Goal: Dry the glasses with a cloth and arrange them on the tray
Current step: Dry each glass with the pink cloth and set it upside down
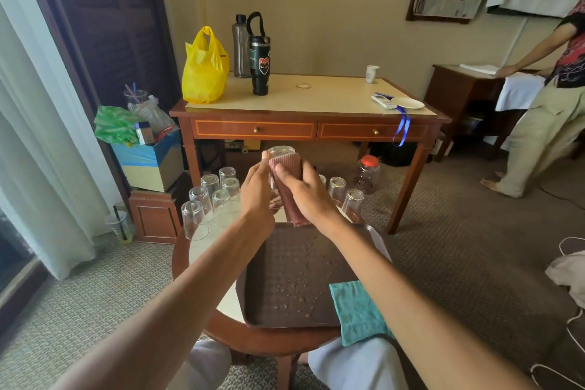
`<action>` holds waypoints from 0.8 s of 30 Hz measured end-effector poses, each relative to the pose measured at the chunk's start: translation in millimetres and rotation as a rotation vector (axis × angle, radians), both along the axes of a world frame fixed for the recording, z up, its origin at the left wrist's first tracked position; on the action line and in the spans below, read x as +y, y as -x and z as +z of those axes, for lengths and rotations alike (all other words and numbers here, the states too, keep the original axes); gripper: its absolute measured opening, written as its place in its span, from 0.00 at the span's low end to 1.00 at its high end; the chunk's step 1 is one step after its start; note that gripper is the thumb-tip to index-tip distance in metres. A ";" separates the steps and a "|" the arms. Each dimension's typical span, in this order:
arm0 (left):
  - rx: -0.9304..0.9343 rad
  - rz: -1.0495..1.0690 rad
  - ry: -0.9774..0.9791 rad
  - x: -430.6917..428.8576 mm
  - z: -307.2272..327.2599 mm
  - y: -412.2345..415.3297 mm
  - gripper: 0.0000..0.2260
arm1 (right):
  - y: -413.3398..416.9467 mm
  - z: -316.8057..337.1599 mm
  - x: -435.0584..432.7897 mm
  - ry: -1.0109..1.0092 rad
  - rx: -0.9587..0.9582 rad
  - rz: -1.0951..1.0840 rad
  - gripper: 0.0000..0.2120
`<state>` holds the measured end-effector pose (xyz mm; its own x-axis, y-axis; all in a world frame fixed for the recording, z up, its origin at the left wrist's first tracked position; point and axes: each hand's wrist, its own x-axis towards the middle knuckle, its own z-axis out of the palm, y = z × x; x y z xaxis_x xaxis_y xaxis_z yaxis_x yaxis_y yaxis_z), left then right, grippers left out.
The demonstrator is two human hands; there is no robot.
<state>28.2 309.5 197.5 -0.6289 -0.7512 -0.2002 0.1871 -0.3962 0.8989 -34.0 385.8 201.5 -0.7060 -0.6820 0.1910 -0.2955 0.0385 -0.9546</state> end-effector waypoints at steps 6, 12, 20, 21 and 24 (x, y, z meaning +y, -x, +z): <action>0.008 -0.009 0.066 14.5 8.2 1.5 0.15 | 5.1 25.9 -2.4 0.019 -0.212 -0.076 0.28; -0.025 0.055 0.111 4.5 13.1 -2.8 0.19 | -10.7 1.0 1.1 -0.067 -0.158 0.030 0.29; -0.003 0.047 0.134 10.2 15.1 -1.9 0.12 | -4.1 -0.8 -0.9 0.104 -0.106 -0.038 0.17; -0.005 0.044 0.145 12.6 17.2 -1.7 0.12 | -2.3 5.7 -2.4 0.118 -0.130 -0.060 0.16; -0.012 0.020 0.205 16.5 16.5 -0.5 0.13 | 3.3 22.4 -6.1 0.056 -0.161 -0.110 0.20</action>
